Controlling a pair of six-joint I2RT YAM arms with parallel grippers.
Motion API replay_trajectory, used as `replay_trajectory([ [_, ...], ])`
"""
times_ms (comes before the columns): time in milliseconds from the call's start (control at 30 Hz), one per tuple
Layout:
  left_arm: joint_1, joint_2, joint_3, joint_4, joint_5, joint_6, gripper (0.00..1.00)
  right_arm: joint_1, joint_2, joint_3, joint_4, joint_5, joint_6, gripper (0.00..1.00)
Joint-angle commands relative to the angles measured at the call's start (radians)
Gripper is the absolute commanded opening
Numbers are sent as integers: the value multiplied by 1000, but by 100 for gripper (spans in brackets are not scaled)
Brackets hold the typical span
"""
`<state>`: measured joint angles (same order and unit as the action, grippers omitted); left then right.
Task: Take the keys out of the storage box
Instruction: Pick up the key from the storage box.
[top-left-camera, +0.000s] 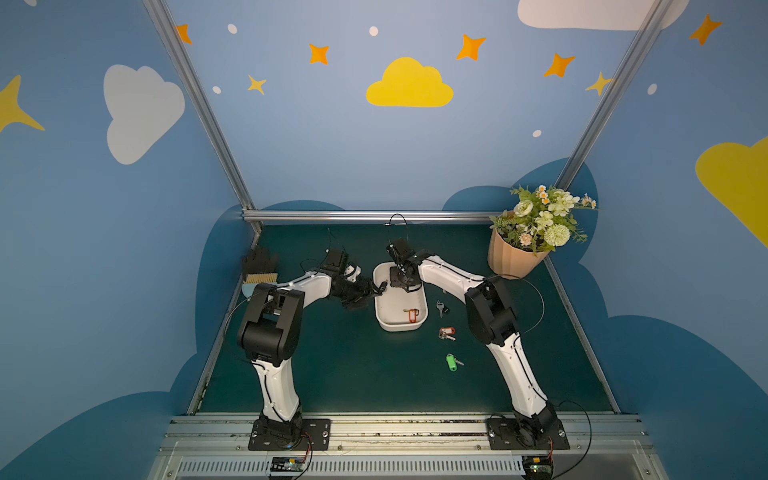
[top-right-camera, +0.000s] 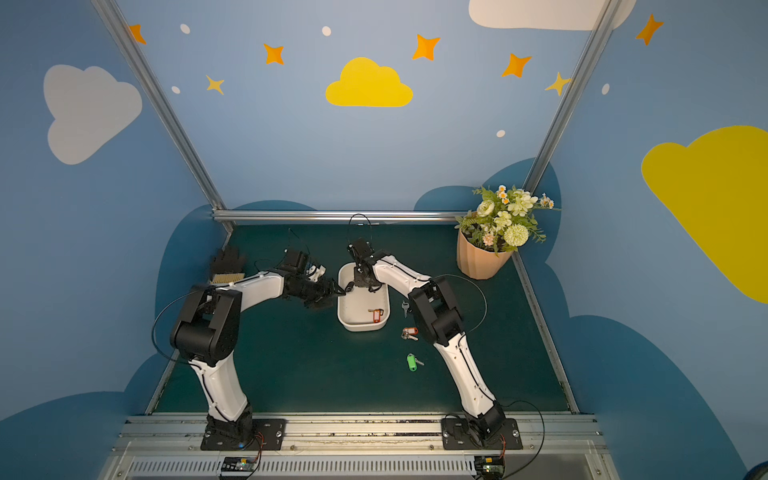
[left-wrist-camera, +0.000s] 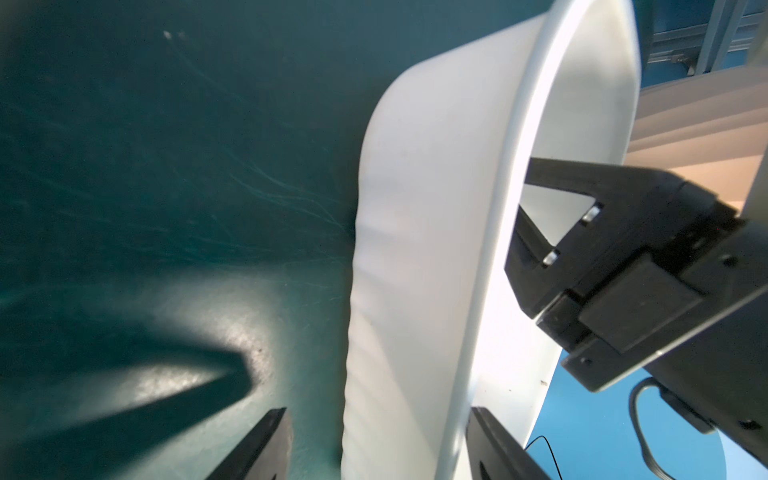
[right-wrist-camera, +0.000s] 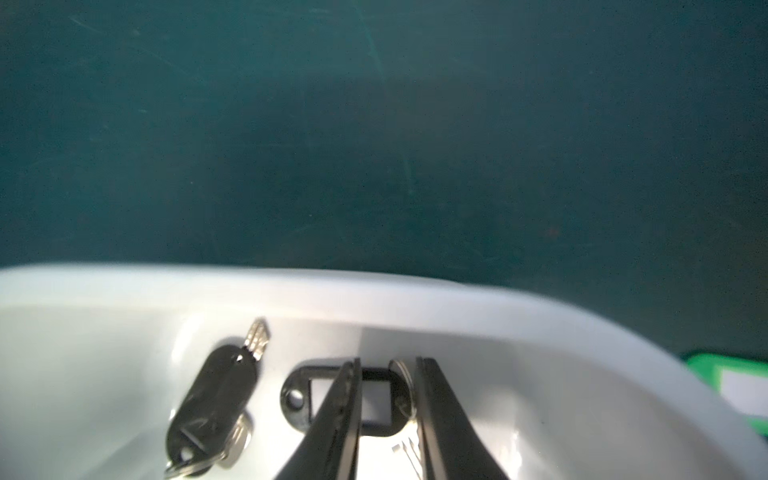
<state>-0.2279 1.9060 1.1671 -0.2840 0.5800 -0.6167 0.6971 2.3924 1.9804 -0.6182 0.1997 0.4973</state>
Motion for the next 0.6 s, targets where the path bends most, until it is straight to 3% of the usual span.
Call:
replay_trajectory([
  [0,-2,18,20,-17,6,17,72,-8,14,24,-37,-20,14,21],
  [200,-2,11,19,-20,2,20,72,-20,-2,43,-41,-93,-32,0],
  [567,-2,-140,-27,5,-78,56,75,-13,-184,8,-71,-124,-85,0],
])
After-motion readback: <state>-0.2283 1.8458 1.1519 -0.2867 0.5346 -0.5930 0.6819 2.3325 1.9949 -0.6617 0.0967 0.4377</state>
